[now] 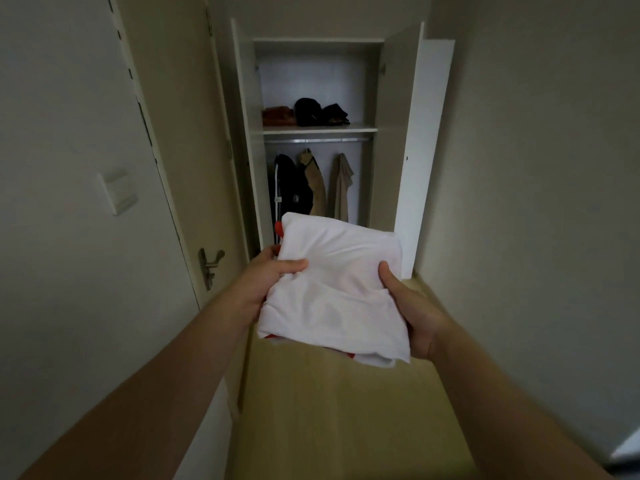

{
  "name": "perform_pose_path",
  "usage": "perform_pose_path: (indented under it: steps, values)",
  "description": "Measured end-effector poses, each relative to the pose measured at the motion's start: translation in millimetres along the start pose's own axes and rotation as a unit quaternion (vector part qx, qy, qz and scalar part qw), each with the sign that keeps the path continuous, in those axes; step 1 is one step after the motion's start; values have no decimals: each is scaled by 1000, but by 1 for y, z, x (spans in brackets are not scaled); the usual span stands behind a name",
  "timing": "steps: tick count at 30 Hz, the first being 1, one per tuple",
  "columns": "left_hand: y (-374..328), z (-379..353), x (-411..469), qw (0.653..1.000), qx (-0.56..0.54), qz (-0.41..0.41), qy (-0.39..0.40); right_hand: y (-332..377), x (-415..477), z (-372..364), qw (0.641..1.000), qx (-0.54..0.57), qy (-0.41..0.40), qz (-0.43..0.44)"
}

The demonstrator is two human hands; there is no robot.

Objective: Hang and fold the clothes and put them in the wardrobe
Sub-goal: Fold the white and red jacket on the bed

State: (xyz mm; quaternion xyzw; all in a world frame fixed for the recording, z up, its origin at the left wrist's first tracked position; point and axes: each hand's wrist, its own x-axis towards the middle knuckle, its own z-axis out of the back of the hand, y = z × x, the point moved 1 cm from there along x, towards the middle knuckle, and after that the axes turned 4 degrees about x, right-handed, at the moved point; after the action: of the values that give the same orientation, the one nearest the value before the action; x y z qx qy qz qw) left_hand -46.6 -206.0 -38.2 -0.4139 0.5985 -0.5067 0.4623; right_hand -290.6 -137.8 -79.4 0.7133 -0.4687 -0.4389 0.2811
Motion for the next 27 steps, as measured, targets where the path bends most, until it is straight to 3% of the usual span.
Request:
perform_pose_path:
  steps: [8, 20, 27]
  values:
    - [-20, 35, 198, 1000, -17, 17, 5, 95, 193, 2, 970, -153, -160, 96]
    - [-95, 41, 541, 999, -21, 25, 42, 277, 463, 53, 954, -121, -246, 125]
    - [-112, 16, 733, 998, -30, 18, 44, 371, 615, 107, 942, -146, -214, 212]
